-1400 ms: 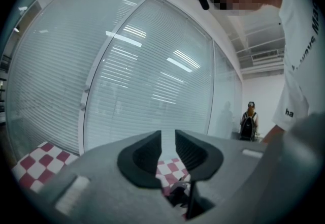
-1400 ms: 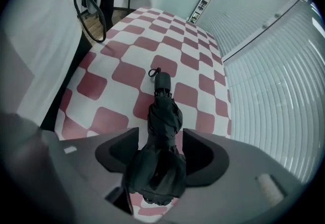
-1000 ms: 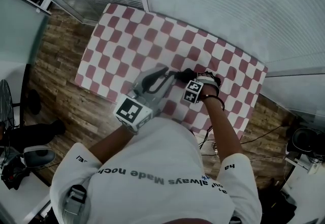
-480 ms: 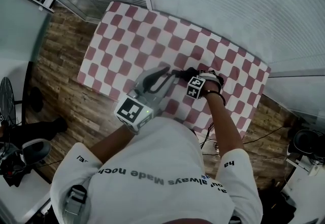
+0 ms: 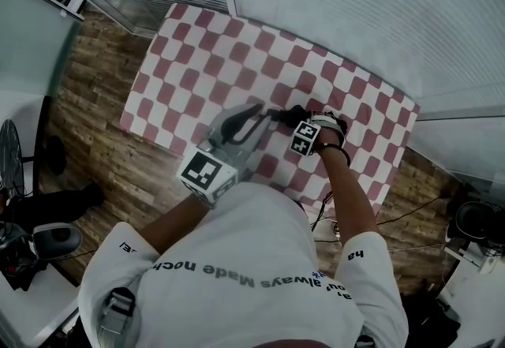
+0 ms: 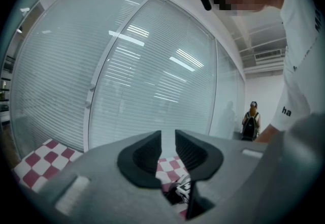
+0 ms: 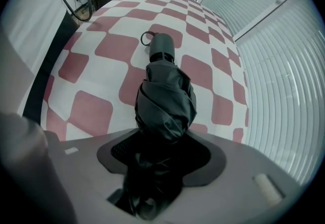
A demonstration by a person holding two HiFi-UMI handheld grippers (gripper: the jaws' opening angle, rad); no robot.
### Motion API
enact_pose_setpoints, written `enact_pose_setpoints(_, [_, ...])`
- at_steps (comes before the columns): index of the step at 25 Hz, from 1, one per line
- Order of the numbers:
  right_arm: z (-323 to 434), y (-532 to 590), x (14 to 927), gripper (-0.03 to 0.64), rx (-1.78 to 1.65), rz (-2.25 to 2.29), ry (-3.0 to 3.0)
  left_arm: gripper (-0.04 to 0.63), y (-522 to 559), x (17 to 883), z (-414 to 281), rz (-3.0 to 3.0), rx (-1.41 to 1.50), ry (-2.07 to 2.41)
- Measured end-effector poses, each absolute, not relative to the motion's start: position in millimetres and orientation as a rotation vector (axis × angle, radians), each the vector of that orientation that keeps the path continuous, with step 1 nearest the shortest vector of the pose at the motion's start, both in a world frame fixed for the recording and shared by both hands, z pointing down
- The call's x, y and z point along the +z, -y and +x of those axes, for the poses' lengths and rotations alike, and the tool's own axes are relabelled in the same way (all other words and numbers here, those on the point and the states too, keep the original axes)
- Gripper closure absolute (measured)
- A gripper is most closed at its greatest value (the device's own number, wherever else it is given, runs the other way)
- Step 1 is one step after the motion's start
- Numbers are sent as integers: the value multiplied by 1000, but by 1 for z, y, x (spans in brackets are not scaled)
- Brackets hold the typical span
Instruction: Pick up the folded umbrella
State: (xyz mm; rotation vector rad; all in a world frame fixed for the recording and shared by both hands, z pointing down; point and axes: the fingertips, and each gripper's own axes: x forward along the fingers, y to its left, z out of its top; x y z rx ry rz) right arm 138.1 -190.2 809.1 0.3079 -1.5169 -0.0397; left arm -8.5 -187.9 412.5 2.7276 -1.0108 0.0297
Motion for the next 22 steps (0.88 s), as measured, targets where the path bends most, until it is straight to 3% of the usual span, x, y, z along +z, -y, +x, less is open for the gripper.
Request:
enact_pose_setpoints(10, [140, 197, 774, 374, 65, 537, 1642, 508, 184, 409, -8, 2742, 23, 1004])
enact_pose_setpoints(22, [127, 203, 661, 374, 148, 903, 1955, 508, 184, 403, 3, 2763, 14, 986])
